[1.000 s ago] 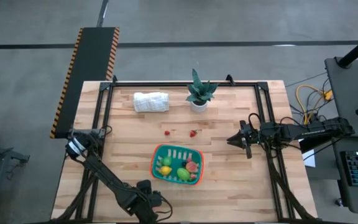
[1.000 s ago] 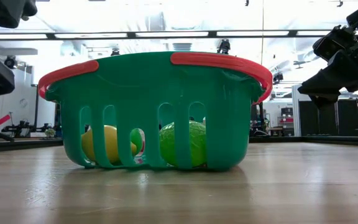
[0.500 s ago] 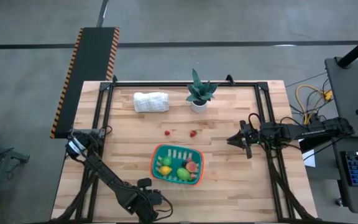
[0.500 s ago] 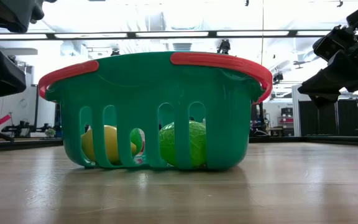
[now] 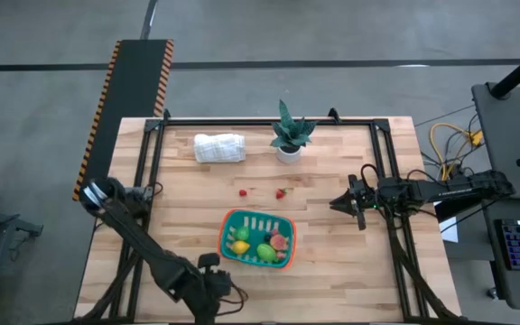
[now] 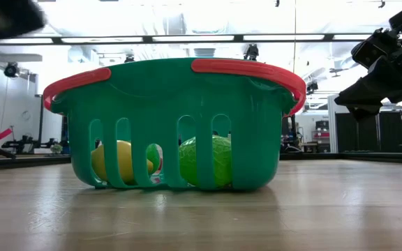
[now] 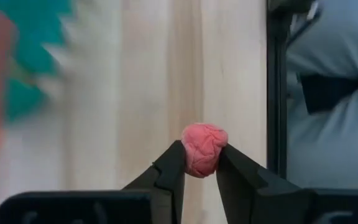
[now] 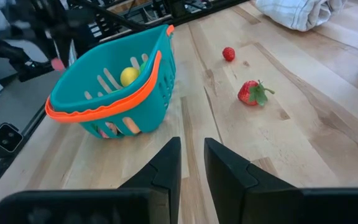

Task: Pick and placing Produce into tupperware
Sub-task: Put the small pink peach into the blue bin

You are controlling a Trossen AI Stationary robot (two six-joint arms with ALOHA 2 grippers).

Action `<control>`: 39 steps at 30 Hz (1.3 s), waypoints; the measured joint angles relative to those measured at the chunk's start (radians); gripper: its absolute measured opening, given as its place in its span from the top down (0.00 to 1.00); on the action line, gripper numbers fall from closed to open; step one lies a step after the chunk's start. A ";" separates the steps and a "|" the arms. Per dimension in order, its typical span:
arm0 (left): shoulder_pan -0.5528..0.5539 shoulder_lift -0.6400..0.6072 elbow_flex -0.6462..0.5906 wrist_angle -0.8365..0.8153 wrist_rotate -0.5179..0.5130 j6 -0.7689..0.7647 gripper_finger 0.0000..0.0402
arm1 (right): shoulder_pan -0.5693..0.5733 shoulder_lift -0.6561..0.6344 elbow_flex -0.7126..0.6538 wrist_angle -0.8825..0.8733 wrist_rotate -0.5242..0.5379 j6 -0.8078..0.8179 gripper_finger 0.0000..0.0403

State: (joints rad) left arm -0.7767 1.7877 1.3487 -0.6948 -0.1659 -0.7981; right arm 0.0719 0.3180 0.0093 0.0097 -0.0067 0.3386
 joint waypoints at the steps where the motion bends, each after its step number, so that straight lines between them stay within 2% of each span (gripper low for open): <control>1: 0.004 -0.020 0.000 0.000 -0.034 0.026 0.86 | 0.000 0.000 0.000 0.000 0.000 0.000 0.84; 8: 0.050 -0.124 0.000 0.011 -0.312 0.264 0.86 | 0.000 0.000 0.000 0.000 0.001 -0.001 0.84; 12: 0.092 -0.143 0.001 0.040 -0.397 0.416 0.86 | 0.000 0.000 0.000 0.000 0.000 -0.002 0.84; 15: 0.137 -0.143 0.000 0.057 -0.397 0.508 0.86 | 0.000 0.000 0.000 0.000 0.000 -0.002 0.84; 21: 0.243 -0.123 -0.024 0.058 -0.369 0.595 0.86 | 0.000 0.000 0.000 0.000 0.000 -0.002 0.84; 28: 0.343 -0.122 -0.045 0.056 -0.256 0.617 0.86 | 0.000 0.032 0.000 0.000 0.000 -0.002 0.84; 39: 0.394 -0.098 -0.084 0.062 -0.232 0.598 0.86 | 0.000 0.106 0.000 0.000 0.001 0.002 0.84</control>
State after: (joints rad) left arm -0.3828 1.6902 1.2643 -0.6327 -0.3980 -0.2001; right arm 0.0719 0.4235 0.0093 0.0097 -0.0059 0.3401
